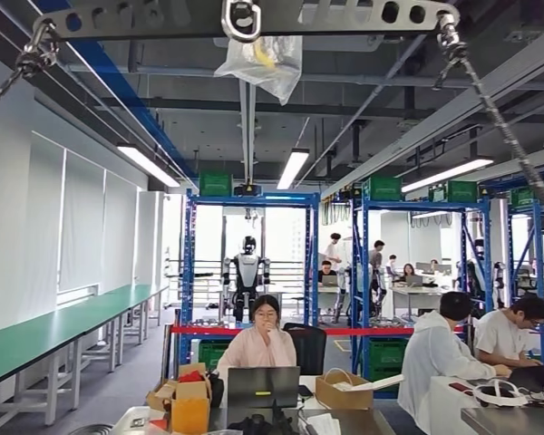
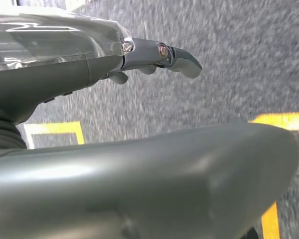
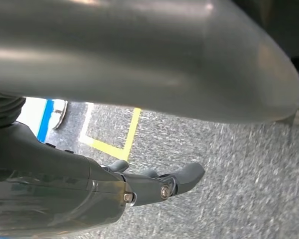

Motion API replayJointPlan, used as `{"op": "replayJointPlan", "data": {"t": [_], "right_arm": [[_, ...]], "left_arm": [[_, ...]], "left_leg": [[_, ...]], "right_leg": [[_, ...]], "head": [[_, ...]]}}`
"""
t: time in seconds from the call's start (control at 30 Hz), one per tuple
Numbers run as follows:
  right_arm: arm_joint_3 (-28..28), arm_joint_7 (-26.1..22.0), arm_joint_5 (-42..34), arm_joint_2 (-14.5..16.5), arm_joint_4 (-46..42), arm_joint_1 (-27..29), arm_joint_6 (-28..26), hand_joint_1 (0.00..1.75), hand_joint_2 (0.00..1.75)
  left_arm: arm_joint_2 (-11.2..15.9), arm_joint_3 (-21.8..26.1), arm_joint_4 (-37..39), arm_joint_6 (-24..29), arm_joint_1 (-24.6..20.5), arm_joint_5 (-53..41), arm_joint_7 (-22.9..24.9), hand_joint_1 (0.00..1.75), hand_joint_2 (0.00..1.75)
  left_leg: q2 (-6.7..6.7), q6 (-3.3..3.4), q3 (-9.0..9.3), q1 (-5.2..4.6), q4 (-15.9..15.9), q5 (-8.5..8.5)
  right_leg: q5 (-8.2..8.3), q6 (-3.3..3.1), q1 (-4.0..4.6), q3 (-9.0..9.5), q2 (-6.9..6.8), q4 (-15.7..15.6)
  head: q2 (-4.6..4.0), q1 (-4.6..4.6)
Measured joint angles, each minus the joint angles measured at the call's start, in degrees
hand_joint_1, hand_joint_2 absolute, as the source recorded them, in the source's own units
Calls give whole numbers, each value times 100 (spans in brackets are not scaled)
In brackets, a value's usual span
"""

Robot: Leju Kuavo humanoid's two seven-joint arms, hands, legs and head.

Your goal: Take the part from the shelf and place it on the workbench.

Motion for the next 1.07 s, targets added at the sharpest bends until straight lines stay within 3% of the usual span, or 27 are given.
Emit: {"op": "replayJointPlan", "data": {"t": [0.03, 0.1, 0.17, 0.2, 0.23, 0.3, 0.37, 0.5, 0.57, 0.63, 0.67, 0.7, 0.73, 0.83, 0.87, 0.93, 1.07], "right_arm": [[-20, 25, -12, 2, 1, 0, -4, 0, 0], [-52, 75, -25, 3, 3, 20, -3, 0, 0], [-71, 145, -32, 3, 6, 40, 5, 0, 0], [-78, 178, -35, 3, 7, 43, 11, 0, 0], [-86, 207, -39, 3, 7, 42, 15, 0, 0], [-111, 240, -43, 4, 7, 39, 25, 0, 0], [-136, 263, -39, 8, 8, 33, 33, 0, 0], [-164, 298, -34, -3, 9, 24, 40, 0, 0], [-169, 326, -33, -15, 11, 22, 43, 0, 87], [-173, 350, -27, -14, 13, 27, 43, 0, 175], [-174, 363, -22, -14, 14, 32, 43, 0, 175], [-174, 378, -12, -15, 15, 38, 44, 0, 175], [-175, 395, 1, -17, 15, 47, 50, 0, 175], [-175, 440, 40, -27, 17, 66, 77, 0, 175], [-175, 454, 51, -27, 18, 62, 79, 0, 175], [-175, 479, 67, -25, 20, 53, 79, 0, 175], [-175, 461, 86, -25, 22, 68, 78, 0, 0]], "left_arm": [[-2, 22, 0, -7, -4, 41, 23, 0, 87], [-8, 70, 0, -38, -3, 95, 38, 0, 175], [-13, 111, 0, -69, 2, 132, 31, 0, 175], [-13, 124, 0, -79, 2, 145, 22, 0, 175], [-13, 131, 0, -87, 1, 157, 12, 0, 175], [-13, 136, 0, -94, -7, 165, -7, 0, 175], [-14, 140, 0, -98, -17, 170, -20, 0, 175], [-31, 145, 0, -98, -26, 174, -32, 0, 175], [-46, 149, 0, -97, -30, 176, -39, 0, 175], [-51, 158, 0, -98, -28, 177, -40, 0, 175], [-55, 164, 0, -98, -25, 177, -35, 0, 175], [-57, 170, 0, -97, -22, 175, -25, 0, 175], [-61, 175, 0, -97, -21, 175, -13, 0, 175], [-72, 180, 0, -95, -27, 174, 12, 0, 175], [-73, 181, 0, -94, -31, 173, 15, 0, 175], [-74, 184, 0, -93, -35, 171, 25, 0, 175], [-84, 186, 0, -95, -31, 171, 32, 0, 175]], "left_leg": [[-5, -23, -59, 2, 131, -136], [-14, -56, -280, 10, 743, -608], [-17, -75, -493, 13, 1463, -933], [-18, -77, -489, 12, 1598, -933], [-20, -72, -380, 11, 1504, -830], [-21, -35, 61, 7, 806, -515], [-20, 17, 380, -6, 223, -348], [-23, 112, 396, 20, 30, -346], [-22, 166, 371, 59, -1, -315], [-18, 185, 342, 63, 0, -299], [-15, 187, 334, 65, 1, -295], [-14, 186, 334, 68, 2, -293], [-15, 184, 342, 73, 3, -292], [-27, 156, 365, 73, 17, -305], [-30, 139, 347, 59, 31, -310], [-36, 106, 297, 30, 56, -311], [-38, 62, 278, 60, 34, -278]], "right_leg": [[35, -40, -6, -33, -15, -12], [95, -101, 7, -116, -46, 6], [133, -124, 36, -210, -62, 53], [143, -127, 47, -254, -63, 85], [147, -127, 53, -292, -62, 122], [132, -111, 58, -348, -57, 204], [115, -78, 74, -403, -54, 282], [87, 22, 99, -505, -45, 374], [-171, 106, 76, -679, -19, 746], [-555, 186, 11, -1041, -4, 1532], [-668, 217, -20, -1206, -4, 1888], [-667, 242, -47, -1288, -5, 2063], [-545, 265, -71, -1258, -5, 1998], [109, 303, -119, -762, -1, 853], [212, 293, -127, -649, 5, 553], [217, 270, -126, -607, 21, 353], [214, 231, -94, -635, 26, 351]], "head": [[-1, -1], [-1, -1], [-1, 0], [-1, 0], [-1, 0], [-1, 0], [-1, 0], [-1, -1], [-1, -1], [-1, 0], [-1, -1], [-1, -2], [-1, -2], [-1, -2], [-1, 1], [-1, 4], [-1, 6]]}}
